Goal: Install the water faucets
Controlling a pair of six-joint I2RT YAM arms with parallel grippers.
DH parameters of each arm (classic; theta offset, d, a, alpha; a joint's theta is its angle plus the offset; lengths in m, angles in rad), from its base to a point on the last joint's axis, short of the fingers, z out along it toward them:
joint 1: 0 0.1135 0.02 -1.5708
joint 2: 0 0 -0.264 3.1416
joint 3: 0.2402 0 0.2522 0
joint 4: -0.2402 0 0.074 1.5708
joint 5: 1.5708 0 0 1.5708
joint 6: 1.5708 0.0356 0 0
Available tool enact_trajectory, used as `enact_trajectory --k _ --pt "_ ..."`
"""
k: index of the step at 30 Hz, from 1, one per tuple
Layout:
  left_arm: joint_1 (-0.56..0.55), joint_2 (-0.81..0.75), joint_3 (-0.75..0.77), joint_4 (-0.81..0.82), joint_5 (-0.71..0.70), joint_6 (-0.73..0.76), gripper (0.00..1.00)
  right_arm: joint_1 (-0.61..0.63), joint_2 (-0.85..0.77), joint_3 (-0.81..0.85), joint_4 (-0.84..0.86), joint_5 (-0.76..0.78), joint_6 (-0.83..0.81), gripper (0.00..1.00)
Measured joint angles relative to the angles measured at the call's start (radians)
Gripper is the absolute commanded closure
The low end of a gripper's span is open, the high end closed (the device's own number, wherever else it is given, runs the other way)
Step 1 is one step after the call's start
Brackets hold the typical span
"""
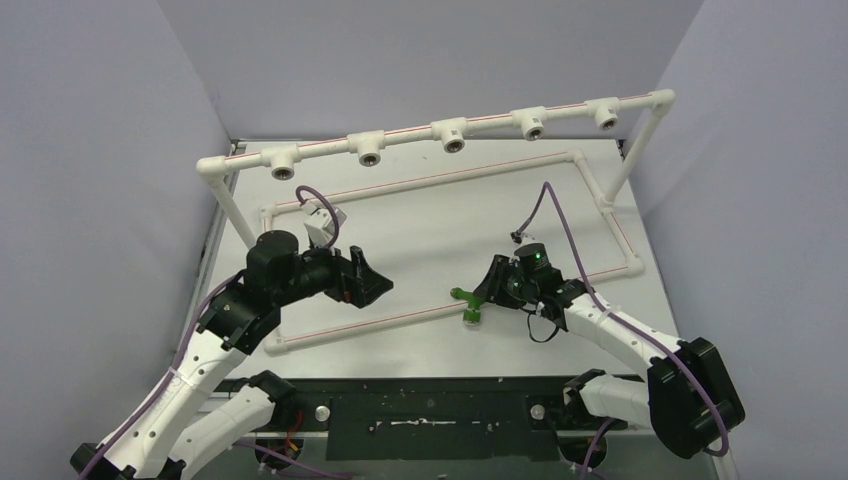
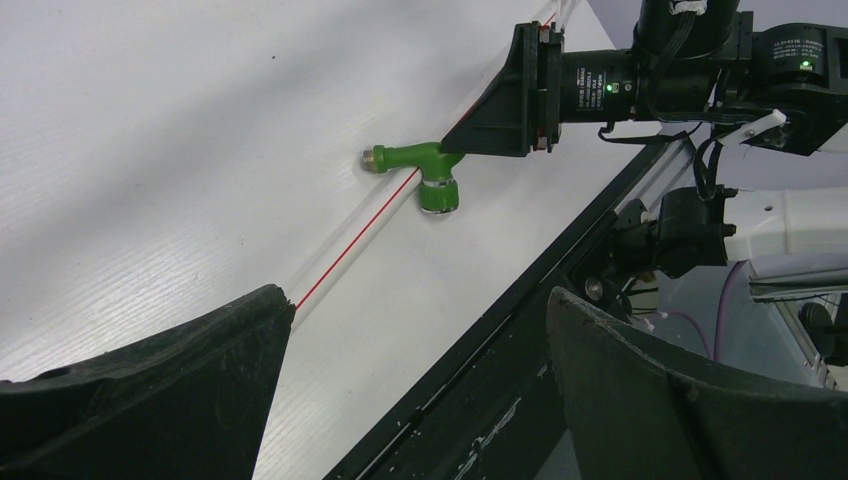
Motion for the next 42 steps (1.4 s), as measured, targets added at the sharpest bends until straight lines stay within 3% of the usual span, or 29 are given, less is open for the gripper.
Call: enact_trajectory --k 2,6,16,24,37,42 --pt "0.000 -0.001 -0.004 0.013 0.000 -0.010 0.03 -0.001 0.000 0.000 0.005 -0.005 -0.001 0.77" --pt "0.000 -0.002 -0.013 0.041 0.000 -0.031 0.03 -0.002 0.000 -0.002 0.013 -0.015 -0.006 1.00" --pt "0.000 -0.005 -0.073 0.107 -0.009 -0.094 0.03 -0.008 -0.003 -0.004 0.015 -0.055 -0.015 1.00" --pt "0.000 -0.004 -0.197 0.214 -0.027 -0.190 0.03 -0.008 -0.053 0.006 0.088 -0.184 -0.025 1.00" --pt "0.000 -0.004 -0.369 0.533 0.026 -0.434 0.03 0.010 -0.055 0.042 0.396 -0.480 0.065 1.00" --pt "0.000 -0.004 -0.422 0.668 0.070 -0.528 0.07 0.056 -0.018 0.084 0.550 -0.554 0.136 1.00"
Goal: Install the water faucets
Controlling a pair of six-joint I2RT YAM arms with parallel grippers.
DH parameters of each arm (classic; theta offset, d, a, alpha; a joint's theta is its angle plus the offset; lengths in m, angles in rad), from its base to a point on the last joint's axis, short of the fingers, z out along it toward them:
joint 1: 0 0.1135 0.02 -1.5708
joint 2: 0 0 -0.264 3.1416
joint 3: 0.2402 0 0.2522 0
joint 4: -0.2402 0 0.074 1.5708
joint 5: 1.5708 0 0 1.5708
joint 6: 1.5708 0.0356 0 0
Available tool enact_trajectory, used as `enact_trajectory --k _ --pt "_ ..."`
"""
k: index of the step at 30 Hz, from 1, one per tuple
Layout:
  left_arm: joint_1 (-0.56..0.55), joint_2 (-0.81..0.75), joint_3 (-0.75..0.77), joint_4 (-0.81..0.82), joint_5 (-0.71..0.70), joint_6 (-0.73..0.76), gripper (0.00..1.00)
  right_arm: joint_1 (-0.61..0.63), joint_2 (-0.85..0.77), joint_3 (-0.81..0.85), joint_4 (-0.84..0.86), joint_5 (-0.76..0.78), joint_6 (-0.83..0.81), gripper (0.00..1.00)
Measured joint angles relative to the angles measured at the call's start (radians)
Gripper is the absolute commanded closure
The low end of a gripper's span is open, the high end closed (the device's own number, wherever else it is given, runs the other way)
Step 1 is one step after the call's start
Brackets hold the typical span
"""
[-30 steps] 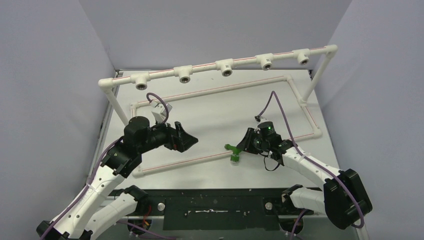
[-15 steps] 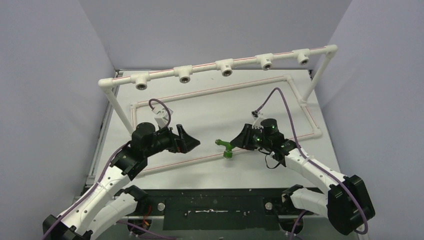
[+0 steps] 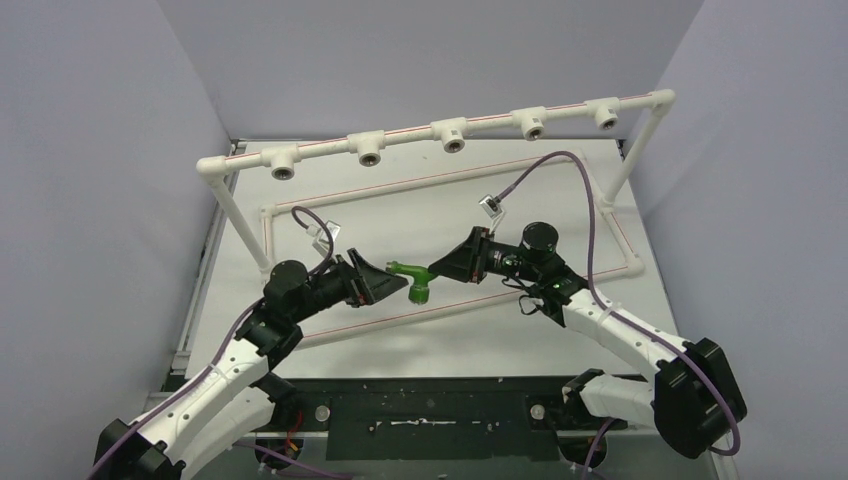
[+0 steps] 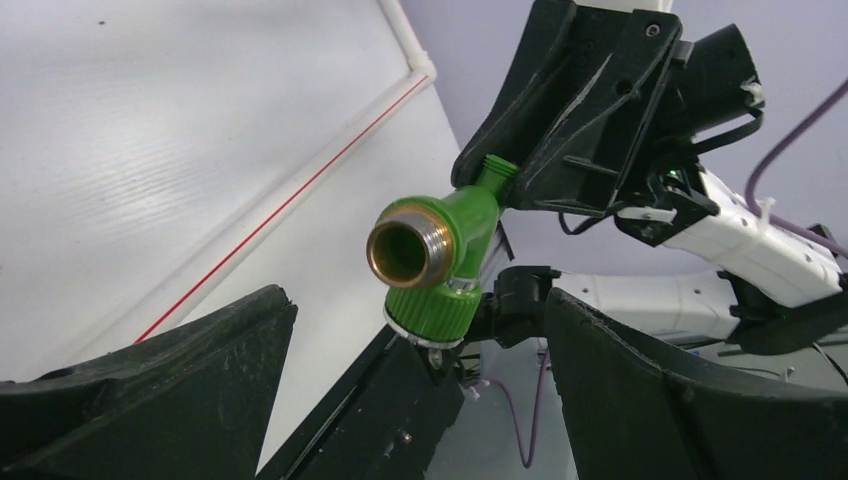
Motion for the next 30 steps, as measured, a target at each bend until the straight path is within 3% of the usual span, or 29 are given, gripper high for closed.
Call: enact_trajectory --k 12,23,29,30 --pt "0.057 -0.042 -0.042 0.241 0.110 -0.154 0.21 0.076 0.084 0.009 0.285 -0.076 0.161 1.00" --pt "0.131 -0.041 -0.109 0.397 0.197 -0.261 0.46 0.076 0.084 0.008 0.322 -0.088 0.188 1.00" --pt "0.131 -0.028 -0.108 0.436 0.227 -0.273 0.71 0.076 0.097 0.008 0.321 -0.087 0.187 1.00" --pt "0.131 -0.026 -0.108 0.438 0.230 -0.271 0.79 0.076 0.100 0.008 0.321 -0.088 0.188 1.00"
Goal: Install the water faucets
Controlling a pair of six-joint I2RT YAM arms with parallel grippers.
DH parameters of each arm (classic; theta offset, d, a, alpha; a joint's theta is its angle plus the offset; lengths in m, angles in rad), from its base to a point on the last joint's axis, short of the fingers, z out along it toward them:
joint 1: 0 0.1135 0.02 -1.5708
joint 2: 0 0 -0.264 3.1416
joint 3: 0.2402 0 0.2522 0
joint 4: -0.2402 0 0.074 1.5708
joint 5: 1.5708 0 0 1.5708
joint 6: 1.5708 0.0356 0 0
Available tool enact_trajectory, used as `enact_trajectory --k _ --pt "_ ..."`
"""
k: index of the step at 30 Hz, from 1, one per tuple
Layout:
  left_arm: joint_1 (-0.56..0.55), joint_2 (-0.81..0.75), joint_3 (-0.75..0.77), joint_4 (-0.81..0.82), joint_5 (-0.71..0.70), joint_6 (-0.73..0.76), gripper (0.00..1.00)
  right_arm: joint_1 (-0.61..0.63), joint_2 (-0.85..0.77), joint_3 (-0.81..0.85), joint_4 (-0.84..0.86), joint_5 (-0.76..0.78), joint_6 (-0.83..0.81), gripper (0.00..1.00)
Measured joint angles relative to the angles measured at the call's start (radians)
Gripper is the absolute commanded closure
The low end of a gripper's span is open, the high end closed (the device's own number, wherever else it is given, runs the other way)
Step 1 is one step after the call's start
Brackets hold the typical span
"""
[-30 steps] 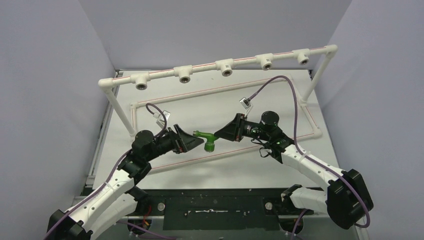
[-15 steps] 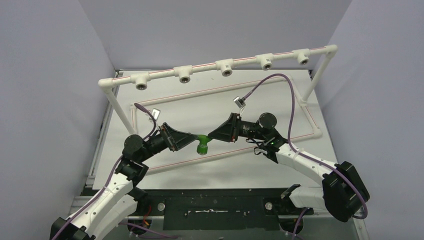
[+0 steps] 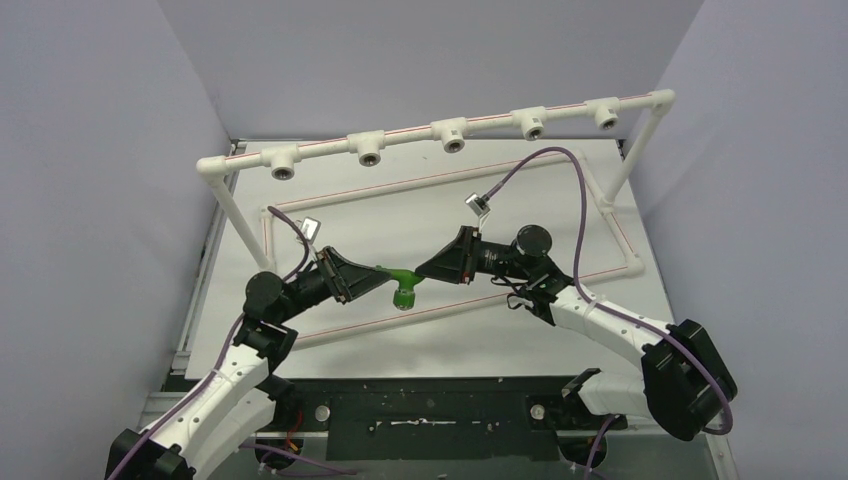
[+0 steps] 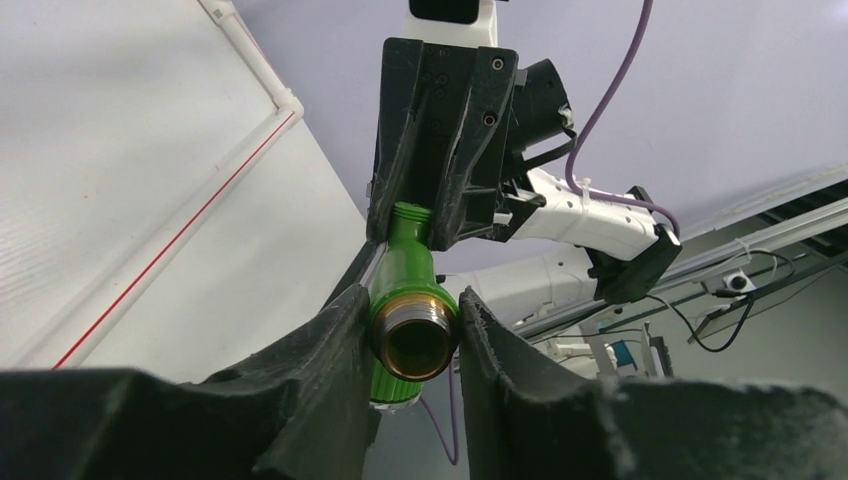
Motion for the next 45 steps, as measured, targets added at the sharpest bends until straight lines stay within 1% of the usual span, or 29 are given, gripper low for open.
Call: enact_trajectory --k 1,2,8,11,13,14,16,20,23,30,34,35,37,40,45 --pt "0.000 0.002 0.000 0.000 0.002 0.000 0.95 0.000 0.001 0.000 0.001 0.000 0.001 1.00" --pt "0.002 0.005 0.000 0.002 0.004 0.000 1.00 0.000 0.001 0.000 0.001 0.000 0.000 1.00" --pt "0.006 0.012 0.000 0.008 0.014 0.010 1.00 0.000 0.003 0.000 -0.006 0.000 -0.003 1.00" --pt "0.006 0.017 0.000 0.008 0.014 0.012 1.00 0.000 0.003 0.000 -0.013 0.001 -0.006 0.76" --pt "0.006 0.020 0.000 0.008 0.014 0.012 1.00 0.000 0.003 0.000 -0.020 0.001 -0.011 0.51" --pt "0.006 0.022 0.000 0.008 0.014 0.013 1.00 0.000 0.003 0.000 -0.026 0.002 -0.018 0.44" --pt "0.006 0.026 0.000 0.009 0.016 0.012 1.00 0.000 0.000 0.000 -0.055 0.006 -0.034 0.33" --pt "0.006 0.030 0.000 0.007 0.015 0.009 1.00 -0.002 -0.032 0.007 -0.159 0.024 -0.110 0.22" --pt "0.006 0.030 0.000 0.007 0.015 -0.007 1.00 -0.002 -0.074 0.042 -0.269 0.045 -0.200 0.18" --pt "0.025 0.035 0.011 -0.038 0.015 -0.035 1.00 0.000 -0.154 0.129 -0.442 0.112 -0.455 0.15" --pt "0.046 0.042 0.050 -0.093 0.022 -0.050 1.00 0.016 -0.193 0.134 -0.488 0.148 -0.646 0.13" --pt "0.053 0.042 0.063 -0.111 0.025 -0.053 1.00 0.025 -0.199 0.134 -0.490 0.150 -0.673 0.12" --pt "0.066 0.042 0.092 -0.158 0.037 -0.061 1.00 0.049 -0.229 0.126 -0.486 0.161 -0.781 0.11" --pt "0.089 0.044 0.114 -0.210 0.062 -0.067 1.00 0.101 -0.282 0.098 -0.486 0.179 -0.957 0.09" --pt "0.130 0.073 0.122 -0.288 0.127 -0.088 1.00 0.205 -0.322 0.095 -0.525 0.235 -1.259 0.09"
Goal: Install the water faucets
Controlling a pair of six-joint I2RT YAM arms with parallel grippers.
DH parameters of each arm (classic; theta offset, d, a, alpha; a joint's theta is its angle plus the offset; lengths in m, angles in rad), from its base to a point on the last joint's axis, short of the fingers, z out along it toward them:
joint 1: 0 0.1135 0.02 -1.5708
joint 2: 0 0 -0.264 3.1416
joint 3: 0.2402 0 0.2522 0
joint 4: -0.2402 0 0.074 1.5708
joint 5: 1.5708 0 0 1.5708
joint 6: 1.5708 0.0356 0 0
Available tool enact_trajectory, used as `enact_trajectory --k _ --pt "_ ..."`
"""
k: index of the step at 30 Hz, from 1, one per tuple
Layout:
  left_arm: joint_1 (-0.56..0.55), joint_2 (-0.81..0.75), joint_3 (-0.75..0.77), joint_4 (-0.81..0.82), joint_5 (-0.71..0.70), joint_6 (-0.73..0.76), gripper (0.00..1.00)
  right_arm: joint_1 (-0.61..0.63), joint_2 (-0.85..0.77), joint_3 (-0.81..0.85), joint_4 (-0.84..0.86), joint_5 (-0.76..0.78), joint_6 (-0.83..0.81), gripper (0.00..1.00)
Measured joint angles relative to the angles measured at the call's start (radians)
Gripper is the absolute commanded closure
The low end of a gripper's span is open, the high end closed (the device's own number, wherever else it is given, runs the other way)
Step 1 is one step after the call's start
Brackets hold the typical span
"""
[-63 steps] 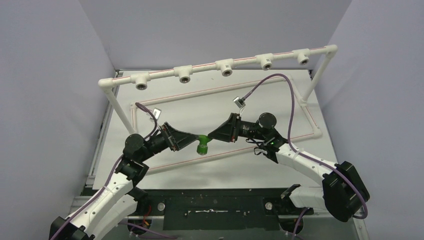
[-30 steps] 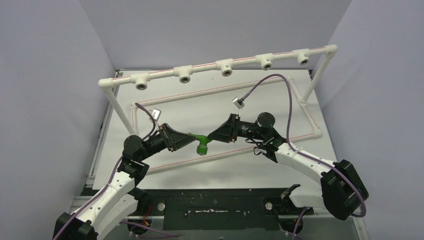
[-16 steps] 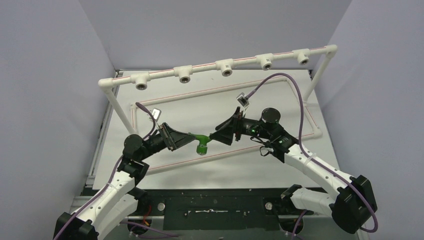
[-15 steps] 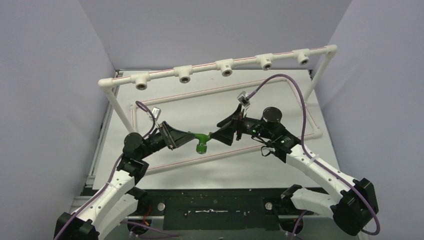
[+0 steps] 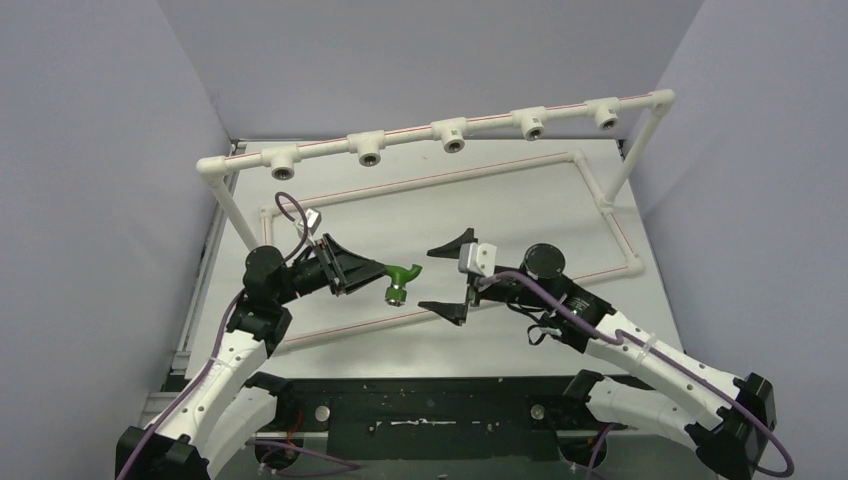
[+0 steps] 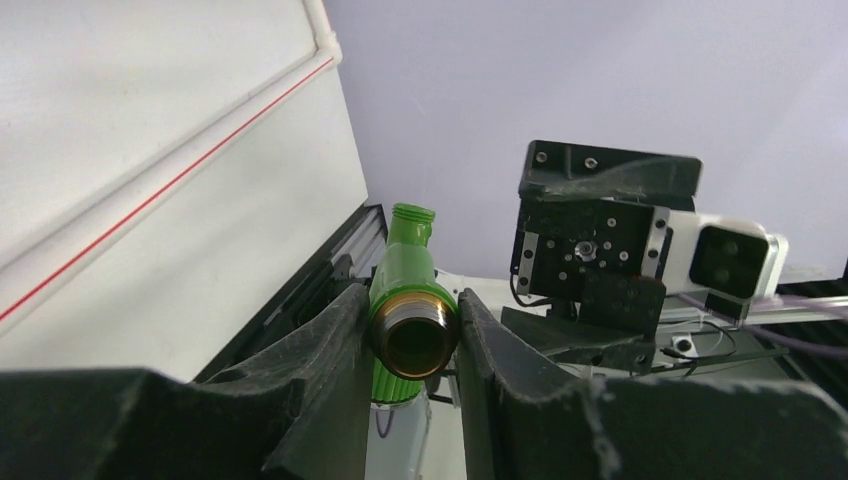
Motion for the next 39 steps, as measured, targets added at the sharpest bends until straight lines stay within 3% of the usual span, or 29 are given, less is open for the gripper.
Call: enact_trajectory --k 8,22,29,39 --pt "0.013 0.029 0.028 -0.108 0.091 -0.030 1.00 0.212 0.006 0.008 -0.136 0.250 -0.422 0.14" --pt "0.012 0.054 0.038 -0.074 0.173 -0.130 1.00 0.478 0.050 -0.037 -0.083 0.674 -0.962 0.30" --pt "0.007 0.055 0.038 -0.047 0.187 -0.148 1.00 0.496 0.082 -0.092 -0.004 0.780 -1.115 0.42" --pt "0.000 0.055 0.037 0.012 0.203 -0.190 1.00 0.496 0.120 -0.094 0.089 0.816 -1.183 0.72"
